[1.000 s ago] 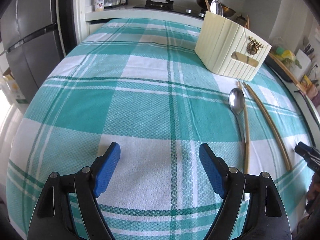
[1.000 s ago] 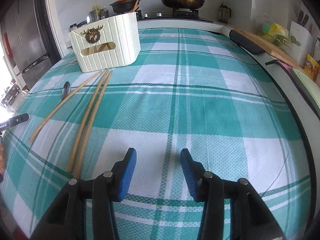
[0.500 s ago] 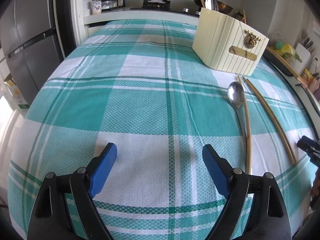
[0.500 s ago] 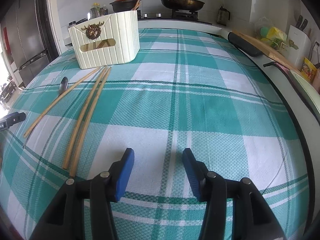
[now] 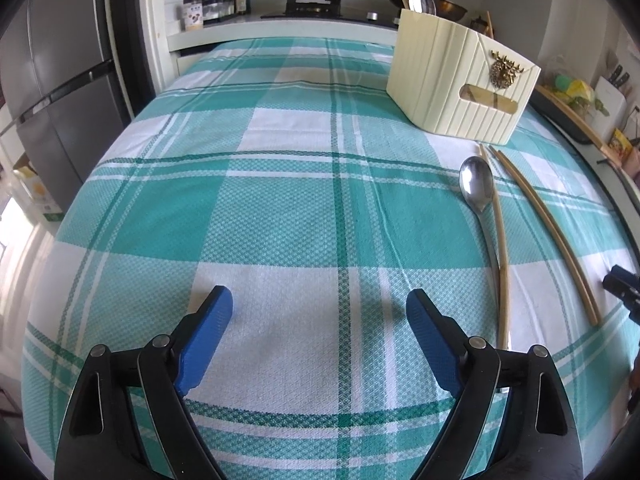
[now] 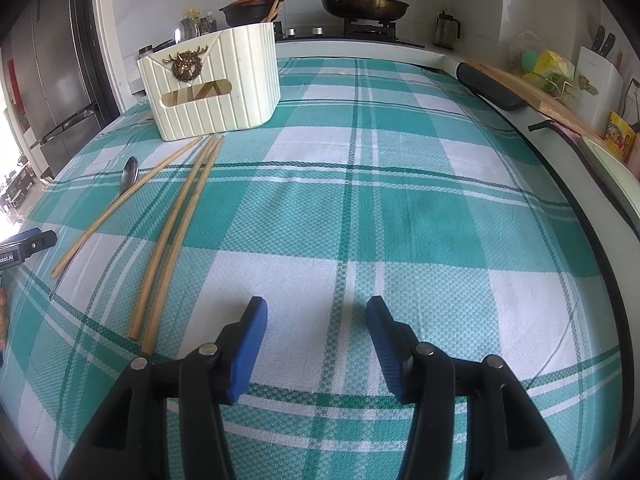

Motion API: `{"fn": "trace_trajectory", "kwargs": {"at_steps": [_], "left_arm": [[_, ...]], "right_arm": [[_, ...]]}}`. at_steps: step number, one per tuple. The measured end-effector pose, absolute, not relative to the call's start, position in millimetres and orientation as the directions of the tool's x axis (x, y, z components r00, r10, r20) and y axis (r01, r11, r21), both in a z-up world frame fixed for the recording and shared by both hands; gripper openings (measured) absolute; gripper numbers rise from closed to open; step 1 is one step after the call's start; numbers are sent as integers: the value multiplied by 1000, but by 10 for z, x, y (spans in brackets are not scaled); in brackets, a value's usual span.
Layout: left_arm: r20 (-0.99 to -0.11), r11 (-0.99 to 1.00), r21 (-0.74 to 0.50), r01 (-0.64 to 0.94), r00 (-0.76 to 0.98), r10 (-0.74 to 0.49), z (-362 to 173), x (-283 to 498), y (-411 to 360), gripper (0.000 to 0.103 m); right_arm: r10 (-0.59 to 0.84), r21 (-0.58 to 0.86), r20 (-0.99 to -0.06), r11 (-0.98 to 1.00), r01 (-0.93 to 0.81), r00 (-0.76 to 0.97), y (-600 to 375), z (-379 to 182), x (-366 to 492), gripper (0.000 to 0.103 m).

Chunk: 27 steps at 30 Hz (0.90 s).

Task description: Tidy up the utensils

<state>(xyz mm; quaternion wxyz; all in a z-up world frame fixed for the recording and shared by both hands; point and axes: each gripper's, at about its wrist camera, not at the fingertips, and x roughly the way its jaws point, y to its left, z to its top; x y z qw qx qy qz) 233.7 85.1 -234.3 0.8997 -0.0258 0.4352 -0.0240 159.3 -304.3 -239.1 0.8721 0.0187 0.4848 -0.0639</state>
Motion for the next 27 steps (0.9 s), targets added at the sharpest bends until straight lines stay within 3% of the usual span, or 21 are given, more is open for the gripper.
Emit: {"fn": "trace_trajectory", "kwargs": {"at_steps": [27], "left_arm": [[-785,996,-78,36,614,-84,-2349,2351,847,95]], "right_arm": [[-111,-57,-850,991,121,515,-3008,-2399,1615,56]]}}
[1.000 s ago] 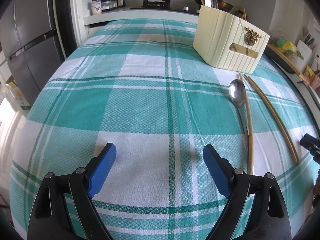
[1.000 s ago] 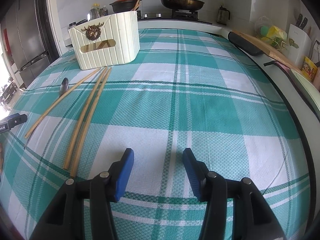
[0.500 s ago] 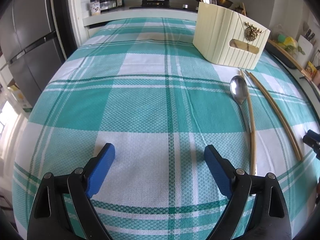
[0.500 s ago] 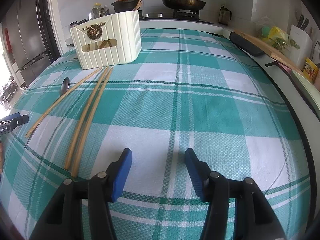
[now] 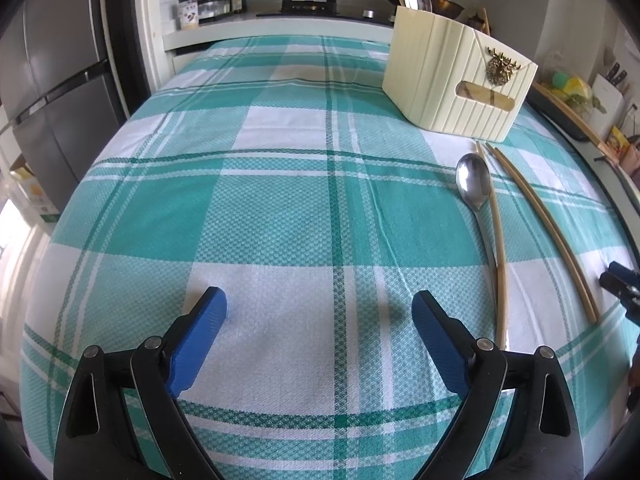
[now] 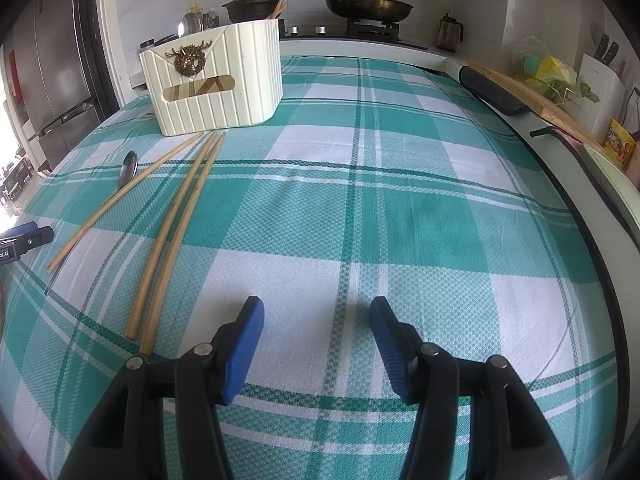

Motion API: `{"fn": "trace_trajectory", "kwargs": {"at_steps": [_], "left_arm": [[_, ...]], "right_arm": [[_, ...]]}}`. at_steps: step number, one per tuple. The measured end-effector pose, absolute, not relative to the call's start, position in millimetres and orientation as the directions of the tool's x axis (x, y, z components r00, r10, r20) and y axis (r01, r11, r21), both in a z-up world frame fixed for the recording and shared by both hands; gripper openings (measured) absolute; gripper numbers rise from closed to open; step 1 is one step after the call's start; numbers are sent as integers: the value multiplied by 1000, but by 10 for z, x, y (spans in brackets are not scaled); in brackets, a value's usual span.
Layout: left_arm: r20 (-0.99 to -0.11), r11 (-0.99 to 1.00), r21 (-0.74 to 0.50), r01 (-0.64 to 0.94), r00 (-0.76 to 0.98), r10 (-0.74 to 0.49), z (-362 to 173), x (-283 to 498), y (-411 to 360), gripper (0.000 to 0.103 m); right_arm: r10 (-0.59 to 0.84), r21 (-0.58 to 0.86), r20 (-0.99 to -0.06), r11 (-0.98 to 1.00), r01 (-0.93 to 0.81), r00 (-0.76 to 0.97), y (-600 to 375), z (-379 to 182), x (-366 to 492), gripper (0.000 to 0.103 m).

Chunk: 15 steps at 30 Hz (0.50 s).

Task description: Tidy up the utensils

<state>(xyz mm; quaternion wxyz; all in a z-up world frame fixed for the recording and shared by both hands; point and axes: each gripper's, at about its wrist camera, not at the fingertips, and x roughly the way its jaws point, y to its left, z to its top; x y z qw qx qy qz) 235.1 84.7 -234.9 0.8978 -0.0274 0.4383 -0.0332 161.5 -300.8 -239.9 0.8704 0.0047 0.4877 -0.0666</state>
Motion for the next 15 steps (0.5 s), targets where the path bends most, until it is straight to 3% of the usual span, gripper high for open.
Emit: {"fn": "trace_trajectory", "kwargs": {"at_steps": [6,15], "left_arm": [[-787,990,-121,74,601,-141,-2252,2528,744,96],[-810,985,-11,172,575,-110,-2313,2482,343,96]], "right_arm": [[-111,-56,-850,991,120,516,-3010,-2400,1615,56],[-108,-53,-850,991,121,516,-3012,-2402,1617,56]]}}
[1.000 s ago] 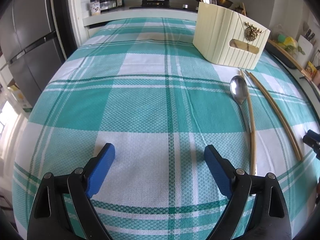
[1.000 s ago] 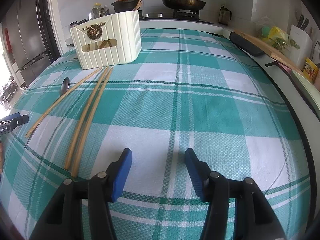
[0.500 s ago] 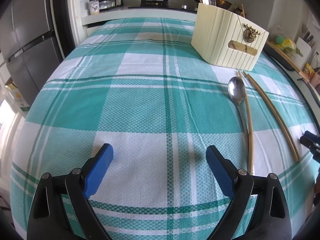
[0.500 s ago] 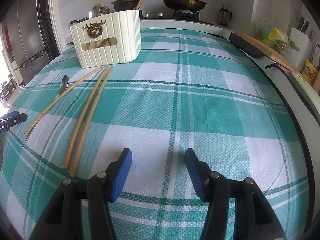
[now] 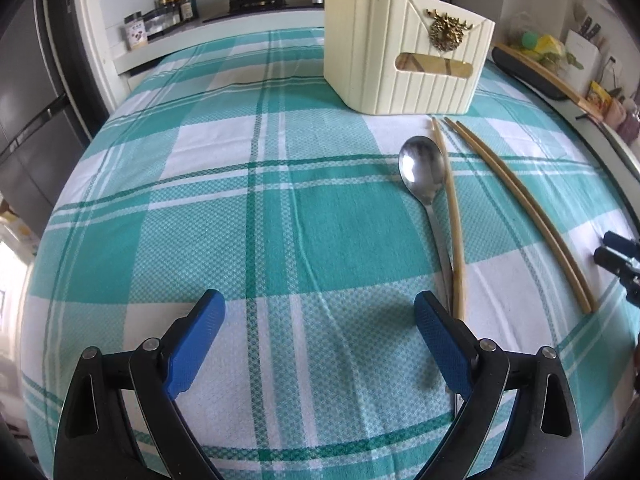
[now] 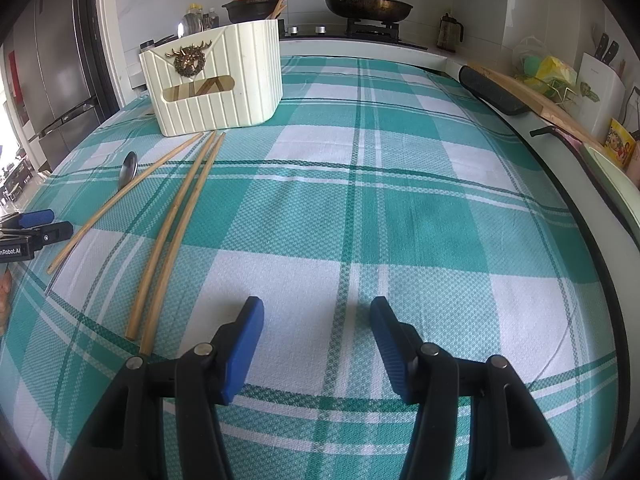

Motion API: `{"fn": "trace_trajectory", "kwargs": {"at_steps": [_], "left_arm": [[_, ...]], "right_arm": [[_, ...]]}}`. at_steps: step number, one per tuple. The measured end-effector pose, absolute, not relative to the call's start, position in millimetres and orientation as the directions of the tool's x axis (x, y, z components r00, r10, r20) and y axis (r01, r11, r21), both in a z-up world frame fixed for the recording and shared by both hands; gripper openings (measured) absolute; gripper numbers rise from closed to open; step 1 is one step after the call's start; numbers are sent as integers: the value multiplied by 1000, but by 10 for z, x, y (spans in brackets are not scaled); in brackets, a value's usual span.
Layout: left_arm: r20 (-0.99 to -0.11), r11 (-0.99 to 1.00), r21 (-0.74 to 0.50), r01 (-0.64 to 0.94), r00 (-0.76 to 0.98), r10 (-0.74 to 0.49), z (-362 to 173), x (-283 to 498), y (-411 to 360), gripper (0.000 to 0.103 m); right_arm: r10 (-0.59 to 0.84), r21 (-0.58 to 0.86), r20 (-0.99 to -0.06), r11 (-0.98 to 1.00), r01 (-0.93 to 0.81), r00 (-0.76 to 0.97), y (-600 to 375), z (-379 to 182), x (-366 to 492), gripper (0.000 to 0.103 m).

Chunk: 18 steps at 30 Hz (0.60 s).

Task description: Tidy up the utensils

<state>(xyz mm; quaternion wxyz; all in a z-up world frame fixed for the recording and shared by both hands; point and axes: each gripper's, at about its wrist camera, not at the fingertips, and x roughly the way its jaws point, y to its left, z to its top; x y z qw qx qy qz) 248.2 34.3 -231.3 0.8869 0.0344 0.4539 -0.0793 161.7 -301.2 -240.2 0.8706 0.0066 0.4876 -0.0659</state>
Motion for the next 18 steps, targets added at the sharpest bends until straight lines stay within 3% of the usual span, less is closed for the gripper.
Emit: {"fn": "trace_trajectory", "kwargs": {"at_steps": [15,18], "left_arm": [[-812,975,-13,224,567,-141,-2297,2241,68,98],[-812,975,-26,222,565,-150,-2297,2265,61,98]], "right_arm": [[-110,-49,-859,990,134,500,-2993,-2383,1655,58],[35,88,-869,993,84,493,-2888,-2326,1807,56]]}}
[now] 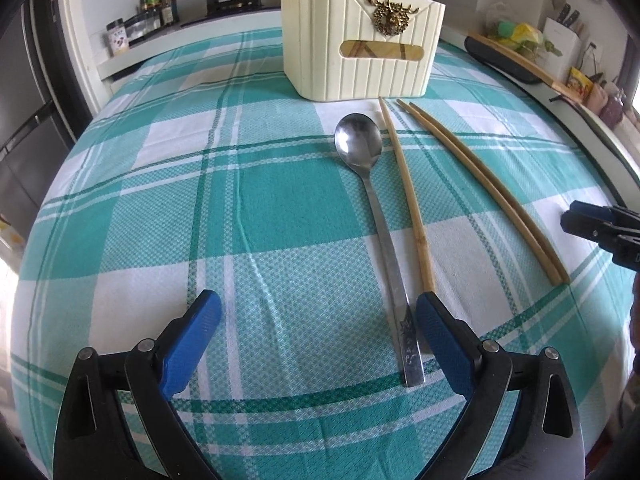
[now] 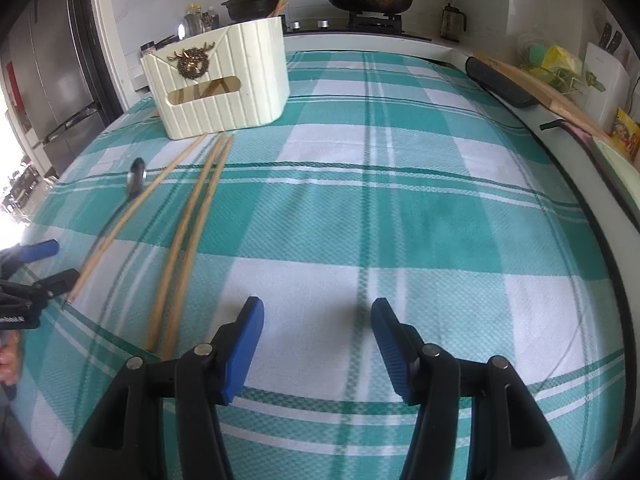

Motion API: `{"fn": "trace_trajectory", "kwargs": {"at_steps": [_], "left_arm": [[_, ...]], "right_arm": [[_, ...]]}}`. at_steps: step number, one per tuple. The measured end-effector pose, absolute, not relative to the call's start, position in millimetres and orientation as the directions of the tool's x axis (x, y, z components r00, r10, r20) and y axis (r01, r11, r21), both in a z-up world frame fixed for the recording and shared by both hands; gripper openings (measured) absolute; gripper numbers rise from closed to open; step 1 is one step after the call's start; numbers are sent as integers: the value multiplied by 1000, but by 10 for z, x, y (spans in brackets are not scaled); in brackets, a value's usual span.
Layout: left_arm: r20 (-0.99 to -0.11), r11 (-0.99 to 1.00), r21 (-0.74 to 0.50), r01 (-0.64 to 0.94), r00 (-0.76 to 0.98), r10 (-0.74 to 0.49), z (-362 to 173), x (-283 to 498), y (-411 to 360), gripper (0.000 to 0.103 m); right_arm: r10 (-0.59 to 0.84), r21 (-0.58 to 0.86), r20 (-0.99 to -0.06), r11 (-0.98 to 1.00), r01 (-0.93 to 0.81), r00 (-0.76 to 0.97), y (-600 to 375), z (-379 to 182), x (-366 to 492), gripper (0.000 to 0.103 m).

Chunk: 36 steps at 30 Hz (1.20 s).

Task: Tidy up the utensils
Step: 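Grasp the small steel spoon with the left tool while the right tool grasps a chopstick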

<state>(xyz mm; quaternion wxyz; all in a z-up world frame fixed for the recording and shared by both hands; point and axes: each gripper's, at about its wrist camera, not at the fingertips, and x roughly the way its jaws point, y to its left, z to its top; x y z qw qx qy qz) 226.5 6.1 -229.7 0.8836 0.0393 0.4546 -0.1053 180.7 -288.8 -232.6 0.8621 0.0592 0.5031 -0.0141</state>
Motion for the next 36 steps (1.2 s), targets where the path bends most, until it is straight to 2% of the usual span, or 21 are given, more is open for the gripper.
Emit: {"fn": "trace_trajectory", "kwargs": {"at_steps": [2,5,7,8,11,14,19,23,28,32,36], "left_arm": [[-813,971,-26,236,560,-158,-2297,2305,9,98],[-818,967,-2,254,556,-147,-2299,2399,-72,98],[-820,969,-6,247,554,-146,-2301,2487,-71,98],[-821,971,-6,239,554,-142,-2301,2531,-66,98],[-820,977,7,211,561,-115,-2313,2692,-80,100],[-816,985,17,170,572,-85,-2313,2839,-103,100],[-813,992,10,123,578,-63,-2322,2780,41,100],[-821,995,4,99,569,-53,-2320,2688,189,100],[-825,989,21,147,561,-66,-2323,2542,206,100],[-834,985,23,169,547,-74,-2325,2441,316,102],[-844,986,16,164,531,-75,-2324,2469,422,102]], "right_arm": [[87,115,-870,993,27,486,-2739,-2318,1944,53],[117,115,-884,993,-32,452,-2573,-2385,2175,33],[154,139,-896,988,-66,416,-2500,-2460,2298,29],[154,132,-897,988,-82,414,-2460,-2475,2333,28],[70,35,-917,995,-95,393,-2383,-2504,2432,11],[55,30,-915,997,-70,399,-2422,-2498,2440,6],[-57,-41,-902,998,46,427,-2650,-2444,2220,6],[-77,-36,-901,994,103,428,-2884,-2398,1957,6],[-70,-40,-897,996,79,437,-2908,-2383,1867,10],[-74,-62,-896,997,41,439,-2852,-2388,1843,20],[-60,-53,-901,998,27,430,-2874,-2384,1849,21]]}}
